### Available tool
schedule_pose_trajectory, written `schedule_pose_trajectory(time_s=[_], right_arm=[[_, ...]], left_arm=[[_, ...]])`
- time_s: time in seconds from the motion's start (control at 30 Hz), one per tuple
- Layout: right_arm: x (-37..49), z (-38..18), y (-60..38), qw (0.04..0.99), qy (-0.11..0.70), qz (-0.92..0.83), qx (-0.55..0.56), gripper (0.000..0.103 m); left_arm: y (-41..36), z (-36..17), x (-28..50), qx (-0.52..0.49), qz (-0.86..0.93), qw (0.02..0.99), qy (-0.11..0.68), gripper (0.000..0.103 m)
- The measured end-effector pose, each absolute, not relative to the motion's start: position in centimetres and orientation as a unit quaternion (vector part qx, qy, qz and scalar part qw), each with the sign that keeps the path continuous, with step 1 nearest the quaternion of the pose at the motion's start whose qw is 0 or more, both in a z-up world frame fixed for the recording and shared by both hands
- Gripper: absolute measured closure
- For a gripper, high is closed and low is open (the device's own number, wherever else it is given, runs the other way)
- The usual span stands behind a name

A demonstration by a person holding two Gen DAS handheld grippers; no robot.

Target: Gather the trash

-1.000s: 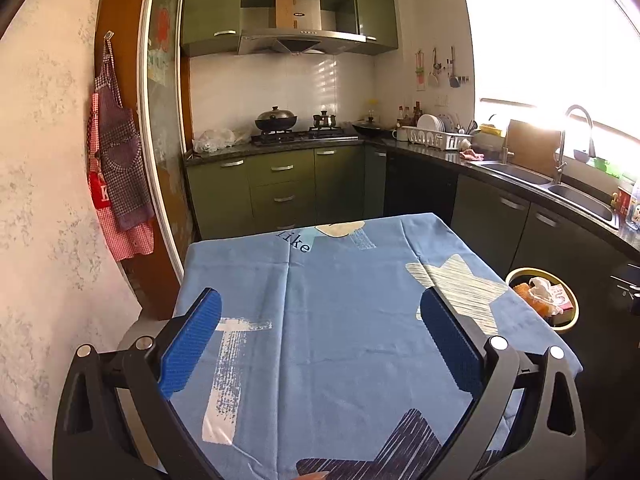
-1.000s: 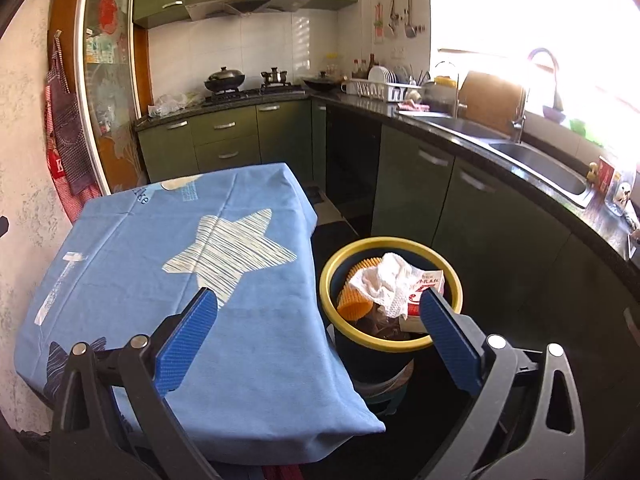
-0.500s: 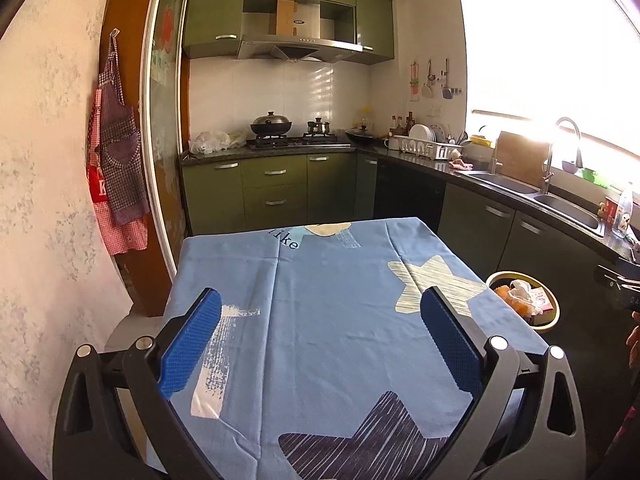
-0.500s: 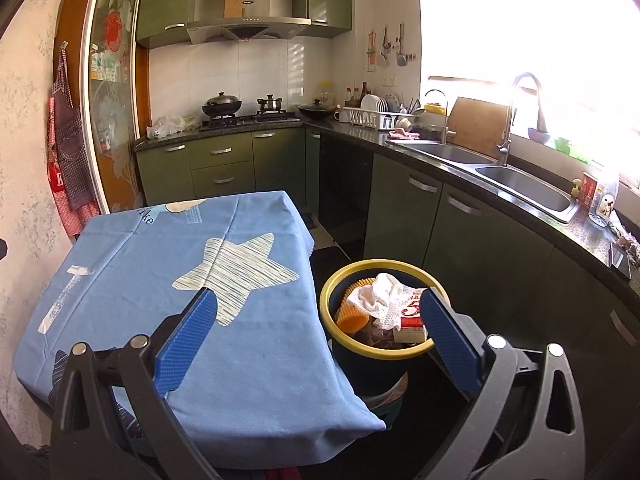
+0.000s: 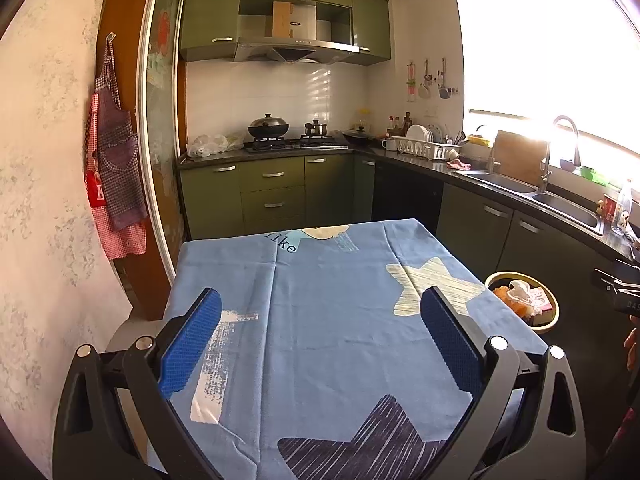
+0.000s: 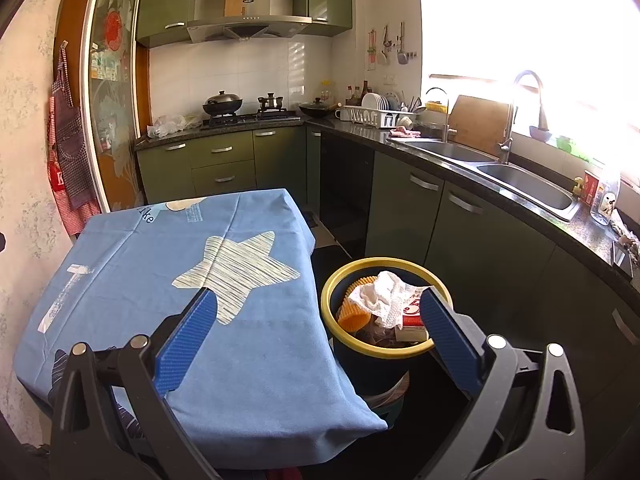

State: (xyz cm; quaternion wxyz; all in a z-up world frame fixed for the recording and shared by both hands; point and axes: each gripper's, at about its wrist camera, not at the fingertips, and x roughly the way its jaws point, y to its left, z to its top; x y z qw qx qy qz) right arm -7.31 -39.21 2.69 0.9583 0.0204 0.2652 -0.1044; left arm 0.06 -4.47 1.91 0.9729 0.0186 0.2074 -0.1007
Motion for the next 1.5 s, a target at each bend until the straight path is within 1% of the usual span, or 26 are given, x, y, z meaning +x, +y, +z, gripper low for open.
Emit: schedule_pose_trajectory(time_s=[1.5], right_arm=[[-6.7, 2.1, -39.0, 0.956, 0.275, -0.100, 0.023, 0.007]], left_arm=[[-5.4, 0.8, 1.2, 0.025, -0.112, 0.968, 0.221, 0.005]])
